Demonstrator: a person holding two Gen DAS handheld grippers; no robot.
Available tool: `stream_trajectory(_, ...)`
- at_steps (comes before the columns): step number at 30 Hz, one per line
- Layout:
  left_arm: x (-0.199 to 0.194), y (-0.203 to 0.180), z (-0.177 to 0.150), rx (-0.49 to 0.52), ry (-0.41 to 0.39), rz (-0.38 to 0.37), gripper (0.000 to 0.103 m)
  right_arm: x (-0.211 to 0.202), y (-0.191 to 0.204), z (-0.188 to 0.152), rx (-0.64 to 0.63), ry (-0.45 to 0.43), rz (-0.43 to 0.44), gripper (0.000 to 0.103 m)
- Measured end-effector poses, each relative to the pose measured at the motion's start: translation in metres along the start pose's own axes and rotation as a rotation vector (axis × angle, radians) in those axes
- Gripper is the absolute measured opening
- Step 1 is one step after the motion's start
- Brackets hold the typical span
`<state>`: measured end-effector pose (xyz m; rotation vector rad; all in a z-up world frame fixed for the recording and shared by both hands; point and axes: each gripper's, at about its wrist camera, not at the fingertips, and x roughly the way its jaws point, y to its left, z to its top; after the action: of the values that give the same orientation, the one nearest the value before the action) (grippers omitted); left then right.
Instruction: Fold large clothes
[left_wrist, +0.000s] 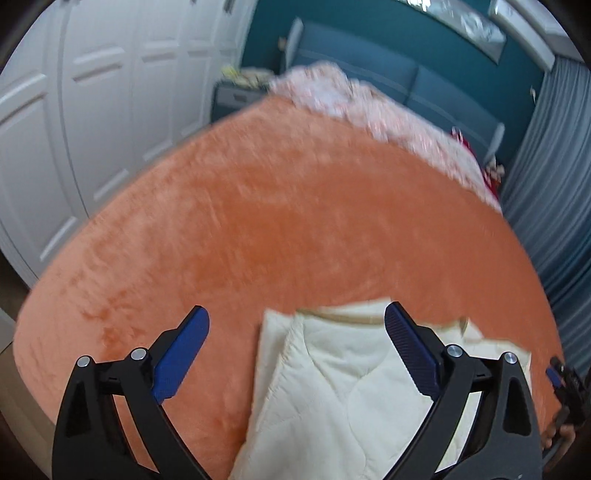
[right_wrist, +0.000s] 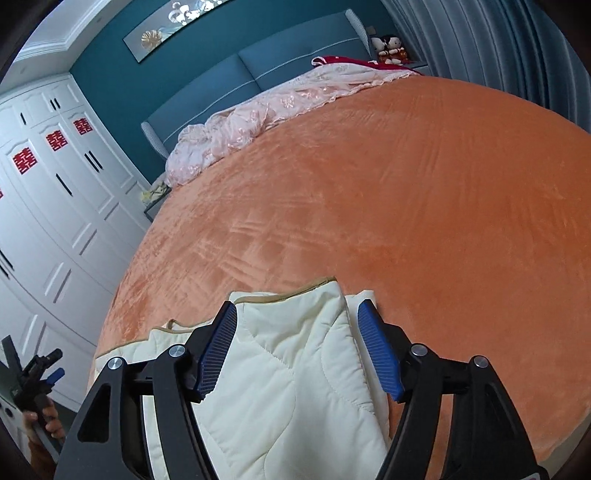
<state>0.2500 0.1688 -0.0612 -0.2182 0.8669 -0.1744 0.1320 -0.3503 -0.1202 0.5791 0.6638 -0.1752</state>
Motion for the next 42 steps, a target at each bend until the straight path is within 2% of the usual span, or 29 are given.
stream_trajectory(3,0.043,-0.006,-0.013,0.013,0.148,-0.030,0.085,0.023,0.004,0.001,-0.028,0.044,-0.036,0.067)
stream_trajectory(4,0.057,-0.009,-0.018,0.023,0.184,-0.014,0.080,0.032,0.005,0.002,-0.039,0.062,-0.055,0.067)
stream_trajectory(5,0.069,-0.009,-0.021,0.022,0.212,-0.001,0.069,0.040,0.006,0.002,-0.052,0.080,-0.069,0.067)
stream_trajectory(6,0.078,-0.009,-0.024,0.007,0.237,-0.002,0.064,0.046,0.009,0.002,-0.062,0.097,-0.078,0.067)
stream_trajectory(8,0.087,-0.007,-0.027,-0.044,0.263,-0.014,0.044,0.056,0.011,0.002,-0.090,0.121,-0.098,0.054)
stream_trajectory(10,0.087,-0.008,-0.022,-0.064,0.245,-0.019,0.027,0.063,0.012,0.006,-0.103,0.131,-0.092,0.020)
stream_trajectory(11,0.086,-0.009,-0.018,-0.068,0.234,-0.018,0.020,0.064,0.011,0.008,-0.094,0.127,-0.081,0.016)
stream_trajectory(12,0.085,-0.011,-0.013,-0.073,0.223,-0.013,0.018,0.064,0.010,0.011,-0.078,0.107,-0.079,0.014)
stream_trajectory(16,0.093,-0.016,-0.002,-0.081,0.203,0.031,0.016,0.073,0.005,0.018,-0.006,0.081,-0.092,0.011)
stream_trajectory(22,0.134,-0.017,-0.017,-0.055,0.242,0.148,0.017,0.112,-0.007,0.000,0.007,0.151,-0.197,0.010)
stream_trajectory(30,0.153,-0.026,-0.043,0.066,0.125,0.247,0.024,0.136,-0.017,-0.020,-0.017,0.151,-0.208,0.010)
stream_trajectory(35,0.154,-0.025,-0.048,0.054,0.064,0.251,0.025,0.140,-0.016,-0.027,-0.035,0.123,-0.213,0.010)
stream_trajectory(42,0.155,-0.024,-0.048,0.044,0.041,0.254,0.026,0.139,-0.020,-0.029,-0.016,0.099,-0.195,0.009)
